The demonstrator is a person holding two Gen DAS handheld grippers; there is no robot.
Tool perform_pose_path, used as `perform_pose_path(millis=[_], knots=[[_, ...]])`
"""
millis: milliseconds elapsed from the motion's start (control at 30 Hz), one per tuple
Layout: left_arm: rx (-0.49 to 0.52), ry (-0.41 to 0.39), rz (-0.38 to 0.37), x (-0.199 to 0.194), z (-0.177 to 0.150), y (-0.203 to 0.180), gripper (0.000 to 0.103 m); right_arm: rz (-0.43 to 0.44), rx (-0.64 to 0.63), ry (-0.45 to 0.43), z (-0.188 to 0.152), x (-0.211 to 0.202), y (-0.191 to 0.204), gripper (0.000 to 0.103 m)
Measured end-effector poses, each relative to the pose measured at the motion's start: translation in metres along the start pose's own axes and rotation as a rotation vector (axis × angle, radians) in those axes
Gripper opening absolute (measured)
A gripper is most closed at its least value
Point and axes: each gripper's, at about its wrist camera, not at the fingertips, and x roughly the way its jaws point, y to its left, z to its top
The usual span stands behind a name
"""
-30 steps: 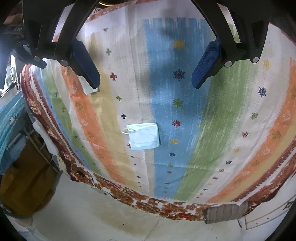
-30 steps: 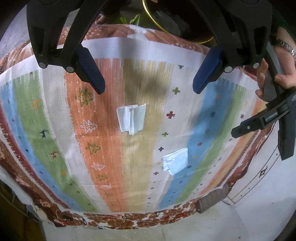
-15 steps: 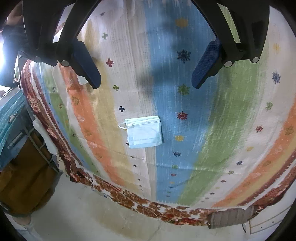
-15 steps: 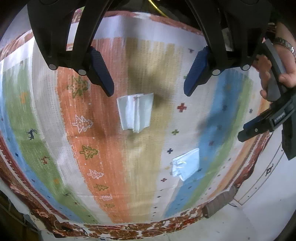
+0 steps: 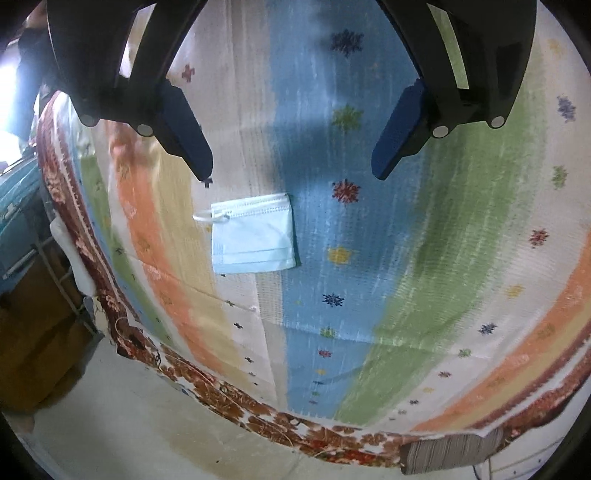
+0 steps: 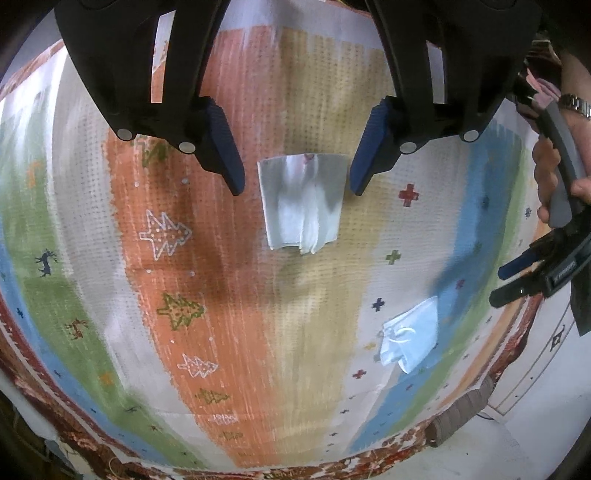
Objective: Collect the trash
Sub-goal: 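Grasp the white paper with right tool while left tool grasps the blue face mask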
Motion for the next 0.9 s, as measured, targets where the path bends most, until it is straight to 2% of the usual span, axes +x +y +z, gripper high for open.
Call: perform_pose_path(millis=[167,300,333,433,567,633,700,767,900], knots=[[-0.032,0.003,-0.009,0.021,0.009,0.005,0.082,0.011,0.026,0.016,0.008,0.007,-0.007,0.047],[-0.044,0.017,-0.020,0.043,0.018,0.005,0.075,0.005,0.022,0.036,0.009,0.016,-0.008,0.042],[-0.037,0.015,-0.016,0.047,0.020,0.004,0.074,-0.002,0.021,0.039,0.009,0.019,-0.008,0.038],[-0.036,0.040,-0.015,0.061,0.026,0.003,0.063,-0.016,0.006,0.046,0.010,0.025,-0.008,0.034],[0.041,0.038,0.061,0.076,0.033,-0.007,0.057,-0.053,-0.025,0.049,0.010,0.032,-0.002,0.033],[0.093,0.039,0.123,0.083,0.033,-0.014,0.049,-0.080,-0.050,0.049,0.008,0.034,0.004,0.028],[0.149,0.032,0.183,0.088,0.029,-0.024,0.036,-0.071,-0.054,0.057,0.007,0.035,0.006,0.023],[0.190,0.032,0.196,0.090,0.024,-0.032,0.022,-0.062,-0.054,0.064,0.008,0.036,0.006,0.021],[0.209,0.028,0.210,0.082,0.020,-0.032,0.007,-0.057,-0.067,0.068,0.009,0.036,0.007,0.013]])
